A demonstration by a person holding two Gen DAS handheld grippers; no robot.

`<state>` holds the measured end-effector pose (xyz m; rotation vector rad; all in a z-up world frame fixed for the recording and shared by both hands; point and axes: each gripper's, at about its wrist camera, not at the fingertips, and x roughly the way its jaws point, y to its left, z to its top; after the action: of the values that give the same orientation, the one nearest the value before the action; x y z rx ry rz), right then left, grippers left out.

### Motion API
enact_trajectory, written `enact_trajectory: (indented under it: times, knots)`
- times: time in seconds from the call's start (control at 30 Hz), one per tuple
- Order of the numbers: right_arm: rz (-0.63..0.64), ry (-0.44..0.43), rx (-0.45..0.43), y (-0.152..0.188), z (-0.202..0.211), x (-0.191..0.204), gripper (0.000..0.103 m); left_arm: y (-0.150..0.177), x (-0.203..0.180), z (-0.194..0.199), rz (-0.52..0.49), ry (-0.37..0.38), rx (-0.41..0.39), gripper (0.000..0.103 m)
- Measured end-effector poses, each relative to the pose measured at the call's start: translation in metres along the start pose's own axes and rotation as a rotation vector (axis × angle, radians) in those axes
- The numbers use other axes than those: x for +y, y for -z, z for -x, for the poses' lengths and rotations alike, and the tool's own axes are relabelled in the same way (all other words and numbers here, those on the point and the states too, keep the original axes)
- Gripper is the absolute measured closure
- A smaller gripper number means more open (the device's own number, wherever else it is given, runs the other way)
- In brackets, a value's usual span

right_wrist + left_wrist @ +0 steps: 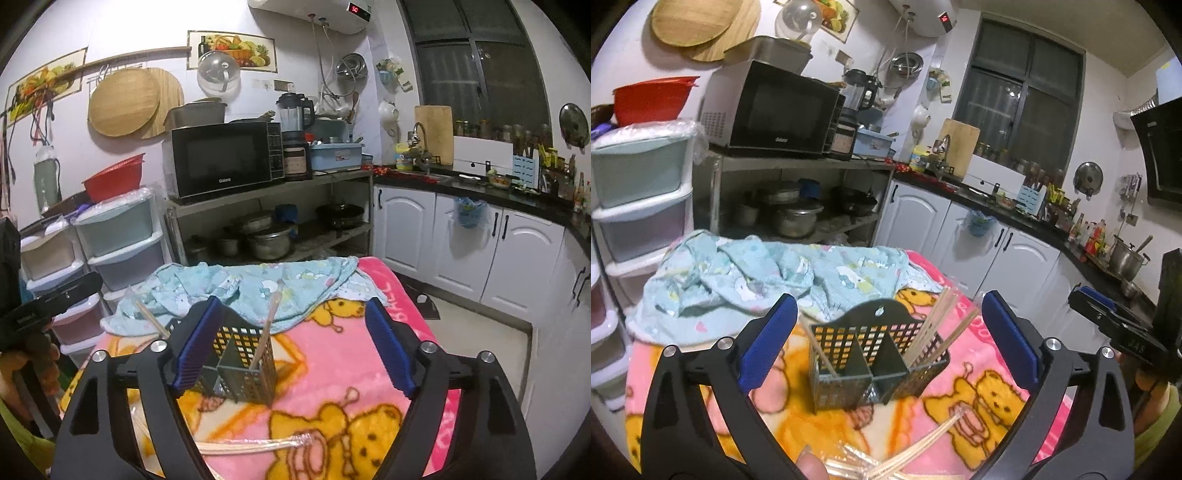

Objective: Organize utensils
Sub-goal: 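Open both tools to drop the chopsticks into the caddy, then move both open tools back toward the remaining chopsticks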

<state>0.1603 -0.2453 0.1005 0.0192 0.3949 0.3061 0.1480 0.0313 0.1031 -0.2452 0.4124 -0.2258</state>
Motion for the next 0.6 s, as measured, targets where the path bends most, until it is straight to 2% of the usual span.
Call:
enact_trajectory:
  times: [0.6]
  knots:
    - [0.006, 0.035, 0.035, 0.033, 0.023, -0.001, 0.016, 0.037, 0.014, 0.014, 0.052, -0.018, 0.045, 0.011]
